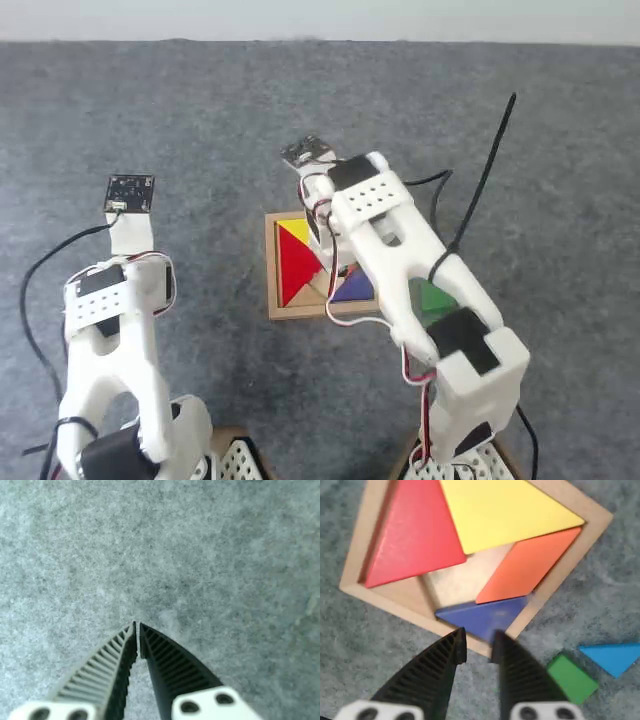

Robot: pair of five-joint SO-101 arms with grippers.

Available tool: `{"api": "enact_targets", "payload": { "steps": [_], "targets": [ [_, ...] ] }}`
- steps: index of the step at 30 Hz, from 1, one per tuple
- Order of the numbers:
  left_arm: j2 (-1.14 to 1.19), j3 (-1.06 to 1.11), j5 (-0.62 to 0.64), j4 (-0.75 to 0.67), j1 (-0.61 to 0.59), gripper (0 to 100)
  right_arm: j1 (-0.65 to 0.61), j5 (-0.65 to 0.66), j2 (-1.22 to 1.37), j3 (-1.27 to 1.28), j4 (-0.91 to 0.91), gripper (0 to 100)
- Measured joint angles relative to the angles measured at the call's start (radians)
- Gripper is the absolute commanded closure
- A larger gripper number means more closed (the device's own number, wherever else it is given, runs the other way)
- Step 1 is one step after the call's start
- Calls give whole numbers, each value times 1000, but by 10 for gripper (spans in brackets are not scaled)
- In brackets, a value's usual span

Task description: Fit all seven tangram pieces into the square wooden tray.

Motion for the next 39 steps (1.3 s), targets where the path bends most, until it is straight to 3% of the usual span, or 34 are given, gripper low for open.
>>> {"api": "enact_targets", "payload": {
  "steps": [9, 15, 26, 30, 39],
  "targets": [
    [0, 0, -25, 0, 0, 988, -77, 0, -58, 252, -347, 977],
    [0, 0, -28, 0, 0, 988, -77, 0, 18, 279, -562, 976],
    [0, 0, -28, 0, 0, 988, -153, 2, 25, 273, -577, 976],
    [0, 0, -28, 0, 0, 988, -164, 60, -5, 255, -477, 976],
    [0, 0, -28, 0, 0, 988, -43, 121, -348, 431, -390, 976]
  ]
}}
